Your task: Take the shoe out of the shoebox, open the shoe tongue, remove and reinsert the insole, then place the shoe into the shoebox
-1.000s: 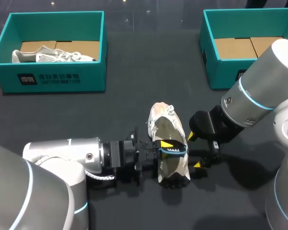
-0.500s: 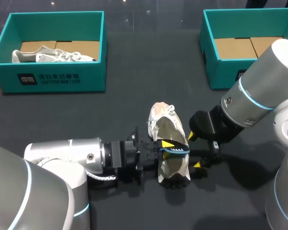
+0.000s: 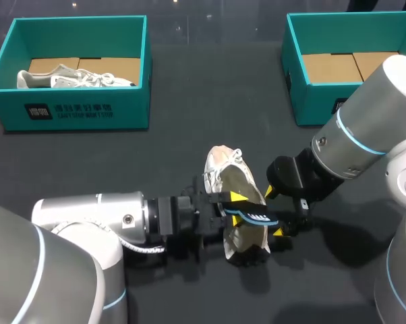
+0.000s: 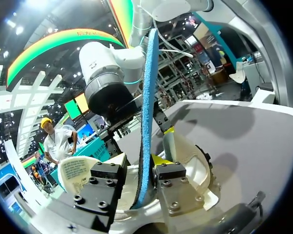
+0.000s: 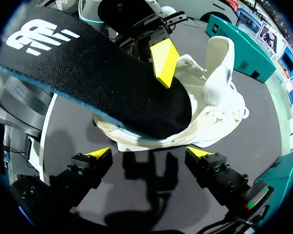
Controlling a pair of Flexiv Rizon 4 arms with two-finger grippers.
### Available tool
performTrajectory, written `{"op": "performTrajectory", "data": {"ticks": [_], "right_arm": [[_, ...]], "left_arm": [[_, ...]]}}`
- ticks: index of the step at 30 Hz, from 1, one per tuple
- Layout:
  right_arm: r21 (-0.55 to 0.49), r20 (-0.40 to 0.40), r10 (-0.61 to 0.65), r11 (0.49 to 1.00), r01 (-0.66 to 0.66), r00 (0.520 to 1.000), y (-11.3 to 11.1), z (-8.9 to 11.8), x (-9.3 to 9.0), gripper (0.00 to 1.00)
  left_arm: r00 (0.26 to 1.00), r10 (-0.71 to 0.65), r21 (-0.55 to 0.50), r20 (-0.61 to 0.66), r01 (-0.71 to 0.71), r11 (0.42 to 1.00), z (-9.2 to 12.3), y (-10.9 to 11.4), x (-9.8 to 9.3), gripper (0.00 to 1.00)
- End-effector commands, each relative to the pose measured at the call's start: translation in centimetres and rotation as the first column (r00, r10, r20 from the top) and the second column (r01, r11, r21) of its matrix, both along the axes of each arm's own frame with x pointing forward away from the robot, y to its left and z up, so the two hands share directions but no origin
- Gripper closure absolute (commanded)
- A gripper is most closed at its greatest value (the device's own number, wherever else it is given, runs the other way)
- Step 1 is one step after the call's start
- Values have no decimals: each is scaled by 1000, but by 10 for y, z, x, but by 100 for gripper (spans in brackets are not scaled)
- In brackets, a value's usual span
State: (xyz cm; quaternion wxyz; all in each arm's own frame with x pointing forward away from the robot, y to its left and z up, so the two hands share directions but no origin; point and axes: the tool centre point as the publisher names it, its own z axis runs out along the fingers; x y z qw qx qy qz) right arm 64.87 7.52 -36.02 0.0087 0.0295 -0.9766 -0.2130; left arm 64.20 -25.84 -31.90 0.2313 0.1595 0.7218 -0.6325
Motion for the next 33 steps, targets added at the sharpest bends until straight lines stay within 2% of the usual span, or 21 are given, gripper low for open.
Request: {"op": "performTrajectory", "data": {"ticks": [1,11,13,14,19,33], "right_arm": [[-2,3,-2,1000,2,1000,1,-1,-1,0],[-2,3,-2,1000,2,1000,1,-1,-1,0],[-2,3,-2,1000,2,1000,1,-1,-1,0],[-2,3,-2,1000,2,1000,1,-1,-1,0],[-2,3,-2,1000,2,1000,1,-1,-1,0],[-2,3,-2,1000,2,1000,1,-1,-1,0]], "left_arm": [[1000,6,43,-15,-5,999,9,-3,-6,71],[999,12,66,-35,-10,998,21,-10,-17,79],[999,10,71,-36,-7,997,21,-12,-18,88],[999,8,72,-35,-5,997,21,-13,-19,100],[1000,-1,62,-3,1,998,11,-11,-15,100],[998,51,69,35,-54,996,-22,4,15,100]]}}
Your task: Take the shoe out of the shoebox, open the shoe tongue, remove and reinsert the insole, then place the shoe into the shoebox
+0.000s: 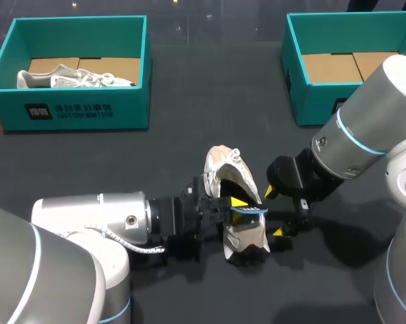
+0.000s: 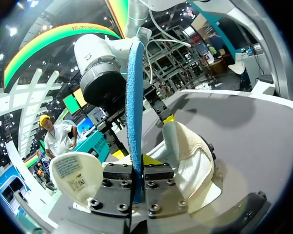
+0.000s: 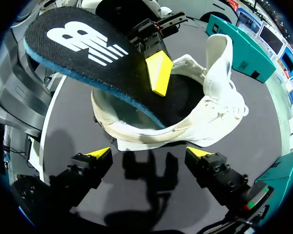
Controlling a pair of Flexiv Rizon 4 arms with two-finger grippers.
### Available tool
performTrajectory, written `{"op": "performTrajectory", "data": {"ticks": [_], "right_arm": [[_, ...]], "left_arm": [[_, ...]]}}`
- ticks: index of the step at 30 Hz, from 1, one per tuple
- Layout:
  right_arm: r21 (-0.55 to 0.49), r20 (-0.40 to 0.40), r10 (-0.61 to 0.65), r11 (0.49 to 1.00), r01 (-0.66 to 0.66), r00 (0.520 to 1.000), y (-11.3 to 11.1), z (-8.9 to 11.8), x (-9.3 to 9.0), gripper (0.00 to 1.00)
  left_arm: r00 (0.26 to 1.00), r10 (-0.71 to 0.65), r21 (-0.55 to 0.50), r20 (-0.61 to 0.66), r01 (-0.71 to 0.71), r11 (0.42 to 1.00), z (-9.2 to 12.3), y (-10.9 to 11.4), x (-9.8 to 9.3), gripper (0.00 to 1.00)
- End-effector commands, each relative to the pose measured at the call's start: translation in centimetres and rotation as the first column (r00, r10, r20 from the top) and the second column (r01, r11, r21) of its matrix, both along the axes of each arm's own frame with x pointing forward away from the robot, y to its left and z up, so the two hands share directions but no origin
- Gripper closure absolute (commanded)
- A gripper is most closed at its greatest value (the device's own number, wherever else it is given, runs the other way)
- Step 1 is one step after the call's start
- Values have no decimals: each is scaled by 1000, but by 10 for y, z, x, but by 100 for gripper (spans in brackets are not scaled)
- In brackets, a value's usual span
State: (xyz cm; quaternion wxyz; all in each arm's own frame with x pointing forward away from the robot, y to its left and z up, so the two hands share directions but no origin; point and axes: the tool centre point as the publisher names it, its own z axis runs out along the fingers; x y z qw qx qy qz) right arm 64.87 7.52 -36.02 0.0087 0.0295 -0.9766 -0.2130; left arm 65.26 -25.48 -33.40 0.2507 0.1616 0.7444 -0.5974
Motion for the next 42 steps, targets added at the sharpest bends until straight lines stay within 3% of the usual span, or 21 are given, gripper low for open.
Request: {"op": "performTrajectory", "data": {"ticks": [1,8,9,10,13,17,25,26,28,35,42], "right_arm": [[-2,3,-2,1000,2,1000,1,-1,-1,0],[-2,3,-2,1000,2,1000,1,-1,-1,0],[-2,3,-2,1000,2,1000,1,-1,-1,0],[-2,3,-2,1000,2,1000,1,-1,-1,0],[-2,3,-2,1000,2,1000,1,-1,-1,0],[-2,3,-2,1000,2,1000,1,-1,-1,0],[-2,3,-2,1000,2,1000,1,-1,-1,0],[-2,3,-2,1000,2,1000,1,-1,-1,0],[-2,3,-2,1000,2,1000,1,-1,-1,0],[-2,3,-2,1000,2,1000,1,-1,-1,0],[-2,3,-2,1000,2,1000,1,-1,-1,0]], "left_arm": [[1000,9,-4,2,-9,1000,-8,0,6,100],[1000,6,-13,-3,-6,1000,-4,0,4,100],[1000,4,-14,-2,-4,1000,-2,0,3,91],[1000,3,-15,-1,-3,1000,0,-1,1,71],[1000,2,-17,5,-2,1000,7,-2,-2,59],[1000,8,-14,10,-8,1000,18,-4,-8,56],[1000,-7,-11,16,7,1000,37,-16,-22,61],[1000,-11,-8,20,12,1000,38,-17,-23,71],[999,-17,-4,28,17,1000,37,-20,-25,100],[997,-17,6,72,17,1000,17,-16,-20,100],[994,52,-8,97,-51,999,0,-6,-3,100]]}}
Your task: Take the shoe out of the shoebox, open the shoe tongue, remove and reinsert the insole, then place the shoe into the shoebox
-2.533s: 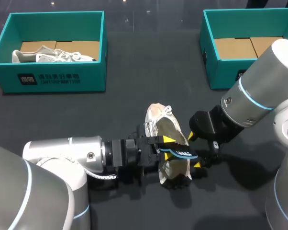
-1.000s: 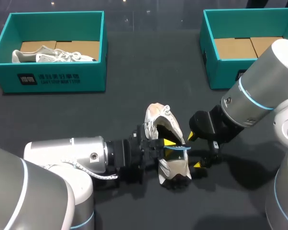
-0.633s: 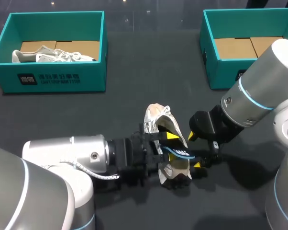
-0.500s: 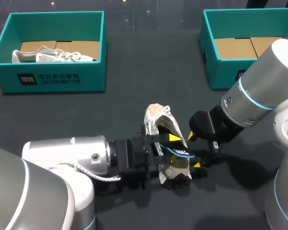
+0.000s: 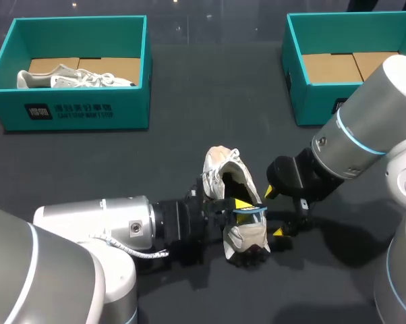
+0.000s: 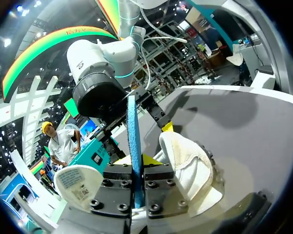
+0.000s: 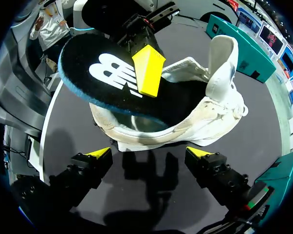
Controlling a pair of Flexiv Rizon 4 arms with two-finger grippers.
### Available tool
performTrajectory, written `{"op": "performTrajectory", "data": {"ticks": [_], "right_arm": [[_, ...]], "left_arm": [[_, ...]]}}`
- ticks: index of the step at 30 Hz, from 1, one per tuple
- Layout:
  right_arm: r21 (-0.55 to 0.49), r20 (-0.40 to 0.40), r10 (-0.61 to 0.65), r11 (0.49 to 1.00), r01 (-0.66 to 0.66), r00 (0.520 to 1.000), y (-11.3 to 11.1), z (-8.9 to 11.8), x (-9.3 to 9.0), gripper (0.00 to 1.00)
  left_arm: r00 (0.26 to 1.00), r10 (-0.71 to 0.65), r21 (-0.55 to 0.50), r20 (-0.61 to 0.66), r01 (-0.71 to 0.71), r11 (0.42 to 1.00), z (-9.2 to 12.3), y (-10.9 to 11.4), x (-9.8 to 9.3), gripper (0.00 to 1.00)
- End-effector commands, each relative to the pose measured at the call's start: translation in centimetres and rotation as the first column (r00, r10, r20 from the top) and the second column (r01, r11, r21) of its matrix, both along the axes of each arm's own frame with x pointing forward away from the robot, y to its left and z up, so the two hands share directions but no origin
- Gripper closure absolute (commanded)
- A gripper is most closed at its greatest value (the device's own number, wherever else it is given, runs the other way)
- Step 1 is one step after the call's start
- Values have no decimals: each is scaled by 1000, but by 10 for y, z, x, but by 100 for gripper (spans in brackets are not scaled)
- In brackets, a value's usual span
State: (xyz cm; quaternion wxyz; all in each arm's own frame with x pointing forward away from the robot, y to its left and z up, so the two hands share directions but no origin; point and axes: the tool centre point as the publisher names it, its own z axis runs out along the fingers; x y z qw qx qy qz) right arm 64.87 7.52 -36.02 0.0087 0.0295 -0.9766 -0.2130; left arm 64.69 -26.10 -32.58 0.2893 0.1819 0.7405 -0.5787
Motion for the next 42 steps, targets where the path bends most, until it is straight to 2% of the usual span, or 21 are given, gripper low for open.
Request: {"op": "performTrajectory", "data": {"ticks": [1,5,10,12,13,15,24,25,26,27,31,37,42], "right_arm": [[-2,3,-2,1000,2,1000,1,-1,-1,0],[-2,3,-2,1000,2,1000,1,-1,-1,0],[-2,3,-2,1000,2,1000,1,-1,-1,0],[-2,3,-2,1000,2,1000,1,-1,-1,0],[-2,3,-2,1000,2,1000,1,-1,-1,0],[-2,3,-2,1000,2,1000,1,-1,-1,0],[-2,3,-2,1000,2,1000,1,-1,-1,0],[-2,3,-2,1000,2,1000,1,-1,-1,0],[-2,3,-2,1000,2,1000,1,-1,-1,0],[-2,3,-2,1000,2,1000,1,-1,-1,0],[-2,3,-2,1000,2,1000,1,-1,-1,0],[-2,3,-2,1000,2,1000,1,-1,-1,0],[-2,3,-2,1000,2,1000,1,-1,-1,0]], "left_arm": [[999,37,-26,10,-37,999,-10,2,6,100],[999,48,-27,-4,-48,998,-14,4,13,100],[999,32,-34,-14,-32,999,-9,4,10,100],[1000,27,-36,-16,-27,999,-5,2,8,75],[1000,26,-36,-17,-27,999,-3,2,7,70],[1000,24,-37,-15,-25,999,4,1,3,66],[1000,1,-39,8,-1,999,28,-8,-16,71],[1000,-2,-41,14,2,999,28,-10,-18,74],[1000,1,-42,26,0,999,28,-11,-19,82],[999,5,-42,35,-4,999,28,-12,-19,100],[998,21,-26,63,-19,999,18,-14,-17,100],[996,68,7,63,-69,998,-5,-6,4,100],[996,91,14,22,-91,996,-13,2,14,100]]}}
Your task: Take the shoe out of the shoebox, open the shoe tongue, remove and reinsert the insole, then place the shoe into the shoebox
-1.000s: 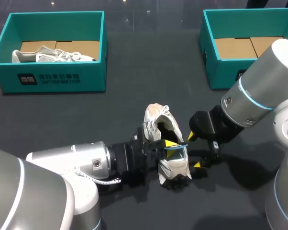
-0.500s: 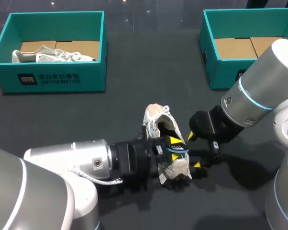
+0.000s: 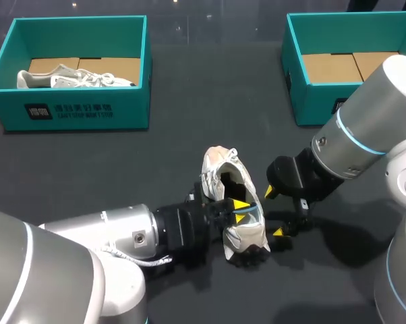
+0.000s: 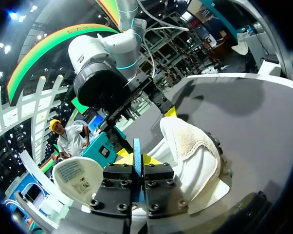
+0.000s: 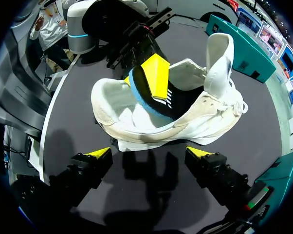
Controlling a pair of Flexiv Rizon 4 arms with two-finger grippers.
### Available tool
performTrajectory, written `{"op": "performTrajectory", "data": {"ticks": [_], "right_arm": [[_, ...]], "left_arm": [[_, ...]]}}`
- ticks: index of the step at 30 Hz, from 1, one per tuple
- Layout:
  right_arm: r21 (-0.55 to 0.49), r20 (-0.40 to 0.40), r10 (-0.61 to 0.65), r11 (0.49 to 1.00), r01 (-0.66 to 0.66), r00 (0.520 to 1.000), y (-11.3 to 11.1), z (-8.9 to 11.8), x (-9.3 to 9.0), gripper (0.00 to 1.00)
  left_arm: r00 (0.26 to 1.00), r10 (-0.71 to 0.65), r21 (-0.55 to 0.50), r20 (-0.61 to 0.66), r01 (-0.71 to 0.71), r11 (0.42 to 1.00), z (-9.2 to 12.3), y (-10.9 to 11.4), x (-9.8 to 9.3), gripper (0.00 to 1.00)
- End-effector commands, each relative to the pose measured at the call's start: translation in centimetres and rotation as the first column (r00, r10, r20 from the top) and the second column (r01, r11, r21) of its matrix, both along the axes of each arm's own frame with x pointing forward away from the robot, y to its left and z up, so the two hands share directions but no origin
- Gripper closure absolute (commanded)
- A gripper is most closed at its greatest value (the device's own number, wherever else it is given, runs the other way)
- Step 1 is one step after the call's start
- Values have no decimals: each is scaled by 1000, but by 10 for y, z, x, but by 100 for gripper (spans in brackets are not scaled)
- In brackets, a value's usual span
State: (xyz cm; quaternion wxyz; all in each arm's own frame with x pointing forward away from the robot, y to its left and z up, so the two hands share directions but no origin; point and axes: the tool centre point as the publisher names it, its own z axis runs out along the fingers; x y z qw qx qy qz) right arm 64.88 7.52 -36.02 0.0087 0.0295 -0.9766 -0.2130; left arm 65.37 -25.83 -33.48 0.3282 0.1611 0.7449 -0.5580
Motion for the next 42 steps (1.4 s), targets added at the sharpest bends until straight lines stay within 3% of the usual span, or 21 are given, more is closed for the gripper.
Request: {"op": "performTrajectory", "data": {"ticks": [1,6,7,9,16,19,22,34,41,42], "right_arm": [[-2,3,-2,1000,2,1000,1,-1,-1,0],[-2,3,-2,1000,2,1000,1,-1,-1,0],[-2,3,-2,1000,2,1000,1,-1,-1,0],[-2,3,-2,1000,2,1000,1,-1,-1,0],[-2,3,-2,1000,2,1000,1,-1,-1,0],[-2,3,-2,1000,2,1000,1,-1,-1,0],[-2,3,-2,1000,2,1000,1,-1,-1,0],[-2,3,-2,1000,2,1000,1,-1,-1,0],[-2,3,-2,1000,2,1000,1,-1,-1,0],[-2,3,-2,1000,2,1000,1,-1,-1,0]], "left_arm": [[1000,3,5,-20,-3,1000,-4,0,9,100],[1000,-4,-6,-26,4,1000,7,3,2,100],[1000,-8,-8,-26,8,1000,10,3,0,87],[999,-14,-9,-29,14,1000,16,3,-5,77],[997,-59,15,-54,60,998,37,2,-25,66],[996,-73,26,-50,74,997,40,1,-29,71],[996,-71,46,-52,73,996,35,-3,-26,100],[996,-37,140,-84,49,989,-3,-6,-3,100],[990,-64,124,-123,79,989,5,-2,-5,100],[987,-79,111,-139,95,989,8,-1,-6,95]]}}
